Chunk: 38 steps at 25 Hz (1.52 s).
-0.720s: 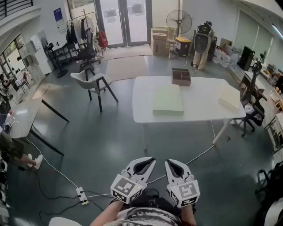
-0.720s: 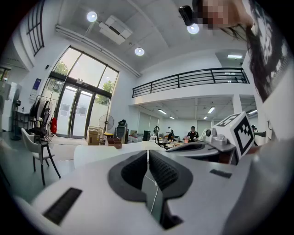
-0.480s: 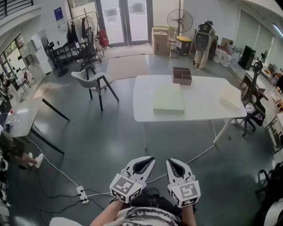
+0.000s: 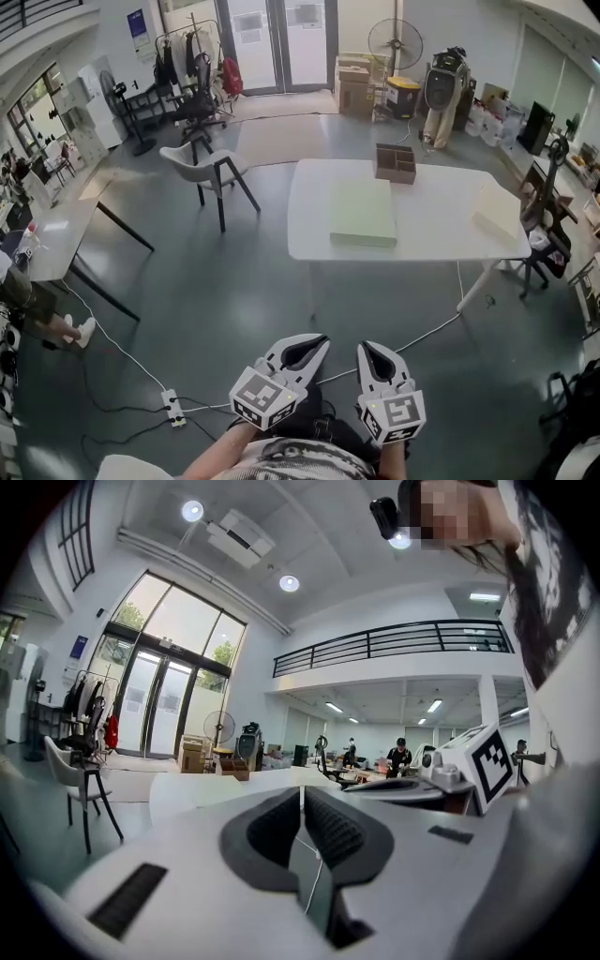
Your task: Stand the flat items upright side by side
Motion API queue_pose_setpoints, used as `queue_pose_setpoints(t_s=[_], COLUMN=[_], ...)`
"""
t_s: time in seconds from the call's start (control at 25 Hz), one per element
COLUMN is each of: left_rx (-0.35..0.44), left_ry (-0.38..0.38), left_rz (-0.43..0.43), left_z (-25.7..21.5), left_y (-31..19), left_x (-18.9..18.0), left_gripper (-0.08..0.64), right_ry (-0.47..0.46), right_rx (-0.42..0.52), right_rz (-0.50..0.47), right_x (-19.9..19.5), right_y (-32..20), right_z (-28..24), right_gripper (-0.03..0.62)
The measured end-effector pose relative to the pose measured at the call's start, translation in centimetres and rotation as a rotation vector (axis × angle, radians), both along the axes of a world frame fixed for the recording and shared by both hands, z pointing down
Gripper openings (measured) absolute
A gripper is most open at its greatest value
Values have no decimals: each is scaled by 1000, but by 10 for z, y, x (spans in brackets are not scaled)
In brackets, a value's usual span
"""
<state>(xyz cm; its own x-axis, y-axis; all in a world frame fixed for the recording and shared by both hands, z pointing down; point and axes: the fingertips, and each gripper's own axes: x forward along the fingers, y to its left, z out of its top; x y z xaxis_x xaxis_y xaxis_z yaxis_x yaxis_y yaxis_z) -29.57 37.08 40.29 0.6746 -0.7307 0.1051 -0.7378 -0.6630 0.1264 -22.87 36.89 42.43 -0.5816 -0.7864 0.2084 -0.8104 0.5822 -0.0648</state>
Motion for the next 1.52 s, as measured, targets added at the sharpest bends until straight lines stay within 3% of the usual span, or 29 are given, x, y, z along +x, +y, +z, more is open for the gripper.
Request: queue_pose_setpoints(t_s=[0.44,0.8,1.16,1.52], left_rx=[-22,3,-22,-66], left_ry=[-8,5,-54,-29], left_rz=[81,164,96,67], left_z=[10,13,25,42], left_y=[-72,-209,-363,-441], left_x=[44,80,59,39], left_gripper=[21,21,21,21], right_ry=[3,-8,-3,13], right_rx=[-55,-84,-130,-163], right_rz=[94,136,151,177], right_x=[58,88,95,93], right_y=[-63,-191,-316,-387], right_z=[24,32,34,47], right_gripper=[-2,-2,-2,-2])
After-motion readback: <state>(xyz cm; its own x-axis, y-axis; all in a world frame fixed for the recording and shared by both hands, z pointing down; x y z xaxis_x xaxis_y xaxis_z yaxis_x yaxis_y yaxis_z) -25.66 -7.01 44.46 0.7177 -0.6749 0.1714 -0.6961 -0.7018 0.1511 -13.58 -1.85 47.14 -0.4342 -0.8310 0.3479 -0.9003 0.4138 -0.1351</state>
